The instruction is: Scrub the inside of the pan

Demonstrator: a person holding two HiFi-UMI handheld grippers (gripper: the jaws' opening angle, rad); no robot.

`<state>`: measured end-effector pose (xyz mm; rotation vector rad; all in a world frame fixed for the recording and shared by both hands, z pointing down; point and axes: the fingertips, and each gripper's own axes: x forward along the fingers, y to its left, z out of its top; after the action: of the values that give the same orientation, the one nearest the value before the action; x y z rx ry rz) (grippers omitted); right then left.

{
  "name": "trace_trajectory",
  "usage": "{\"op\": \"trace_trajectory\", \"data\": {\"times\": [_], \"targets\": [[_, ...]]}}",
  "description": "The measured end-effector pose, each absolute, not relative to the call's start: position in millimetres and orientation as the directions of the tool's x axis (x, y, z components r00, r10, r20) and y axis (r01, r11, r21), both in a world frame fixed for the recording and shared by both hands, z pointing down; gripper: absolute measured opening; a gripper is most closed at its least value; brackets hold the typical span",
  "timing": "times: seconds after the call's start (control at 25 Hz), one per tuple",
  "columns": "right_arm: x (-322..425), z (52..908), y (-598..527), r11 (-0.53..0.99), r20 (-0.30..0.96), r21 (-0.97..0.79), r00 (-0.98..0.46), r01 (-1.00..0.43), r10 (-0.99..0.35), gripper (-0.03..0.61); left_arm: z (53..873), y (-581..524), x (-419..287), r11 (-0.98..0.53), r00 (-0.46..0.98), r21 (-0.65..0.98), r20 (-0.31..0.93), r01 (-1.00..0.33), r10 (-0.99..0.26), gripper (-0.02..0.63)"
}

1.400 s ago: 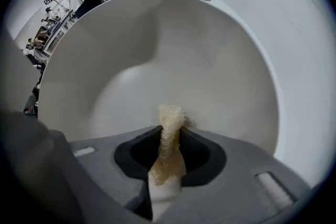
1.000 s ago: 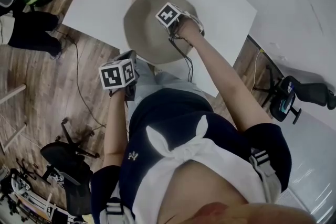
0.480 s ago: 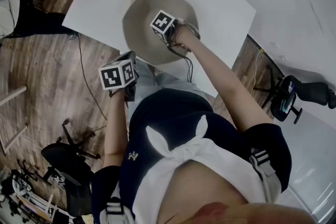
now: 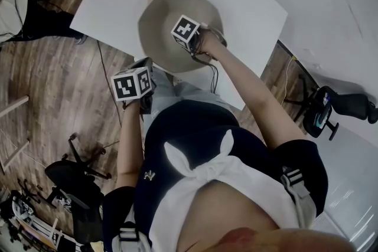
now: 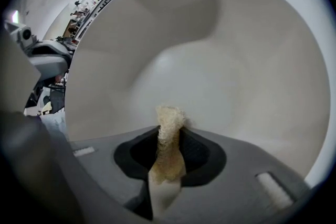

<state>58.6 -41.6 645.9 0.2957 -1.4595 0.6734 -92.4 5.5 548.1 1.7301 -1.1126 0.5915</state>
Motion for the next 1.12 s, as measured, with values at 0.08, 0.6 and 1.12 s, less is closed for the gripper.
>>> {"op": "trace_trajectory", "data": {"times": [0.08,0.6,1.12], "targets": [[58.1,644.9,-41.1,0.811,0.973,-0.211,-0.038,-0.545,0.228,0.097,547.9,5.1,-91.9,-0.123,0.467,0.461,0.781,-0.879,-0.414,0.005],[50.9,640.9,-37.2,0.813,0.969,-0.245,-0.099,-0.528,0.228,0.097,544.7,6.2,-91.9,-0.12,0.466,0.46,0.783,-0.88,-0.412,0.005],[34.9,640.8,-30.4,0.824,0.96,-0.278,-0.116,-0.493,0.254,0.097,545.4,5.8,-92.2,-0.122,0.472,0.465,0.784,-0.877,-0.403,0.005]]}}
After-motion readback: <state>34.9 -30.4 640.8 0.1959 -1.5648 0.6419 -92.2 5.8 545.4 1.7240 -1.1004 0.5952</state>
